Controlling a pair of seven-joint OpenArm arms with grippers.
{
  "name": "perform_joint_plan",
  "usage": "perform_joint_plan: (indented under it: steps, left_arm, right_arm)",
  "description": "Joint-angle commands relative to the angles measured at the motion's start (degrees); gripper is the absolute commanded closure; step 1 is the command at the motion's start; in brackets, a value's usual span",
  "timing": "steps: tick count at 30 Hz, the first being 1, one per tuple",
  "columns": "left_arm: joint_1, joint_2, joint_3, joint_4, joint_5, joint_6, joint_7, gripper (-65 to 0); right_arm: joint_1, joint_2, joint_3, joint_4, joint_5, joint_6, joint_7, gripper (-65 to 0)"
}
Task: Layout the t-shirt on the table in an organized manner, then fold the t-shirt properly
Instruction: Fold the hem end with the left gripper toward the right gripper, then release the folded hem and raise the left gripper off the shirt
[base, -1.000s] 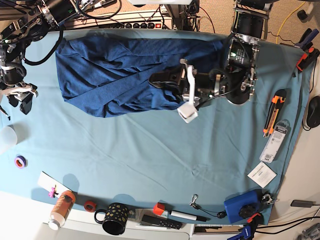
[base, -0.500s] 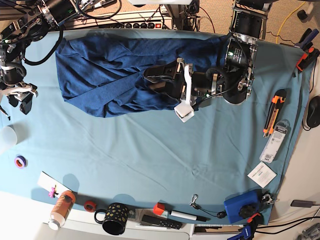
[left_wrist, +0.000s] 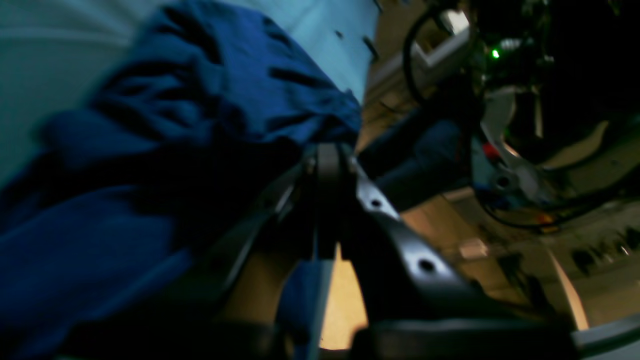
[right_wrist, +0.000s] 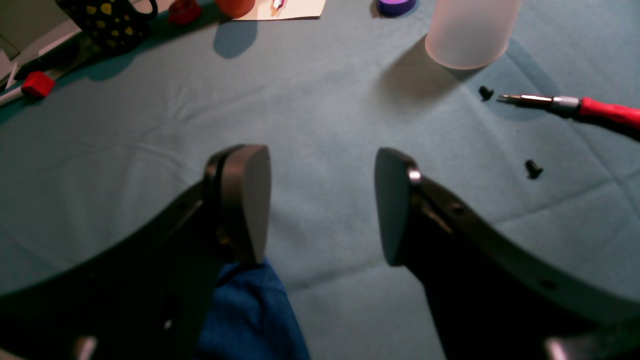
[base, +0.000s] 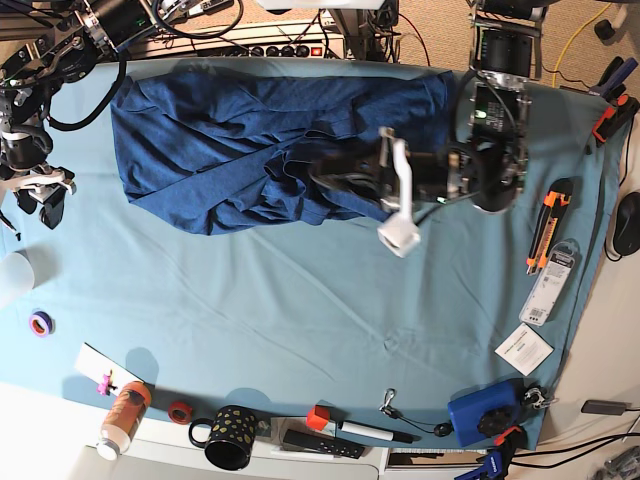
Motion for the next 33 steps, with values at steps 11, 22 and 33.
perform_joint_plan:
  steps: [11,22,33]
  left_arm:
    - [-1.1,-6.2,-2.2,0.9,11.4,-0.1,-7.7,0.0]
    - [-1.2,-12.0,-2.3,0.9,19.7,-0.1,-10.2,0.0]
    - [0.5,-18.0,-2.3,0.9,19.3,-0.1,-7.3,-25.2]
  right_arm:
    - [0.6,1.0,0.0,1.0,1.1,0.3,1.0,-32.6]
    - [0.5,1.0,0.0,1.0,1.2,0.3,0.6,-32.6]
    - [0.5,1.0,0.0,1.0,1.1,0.3,0.6,-32.6]
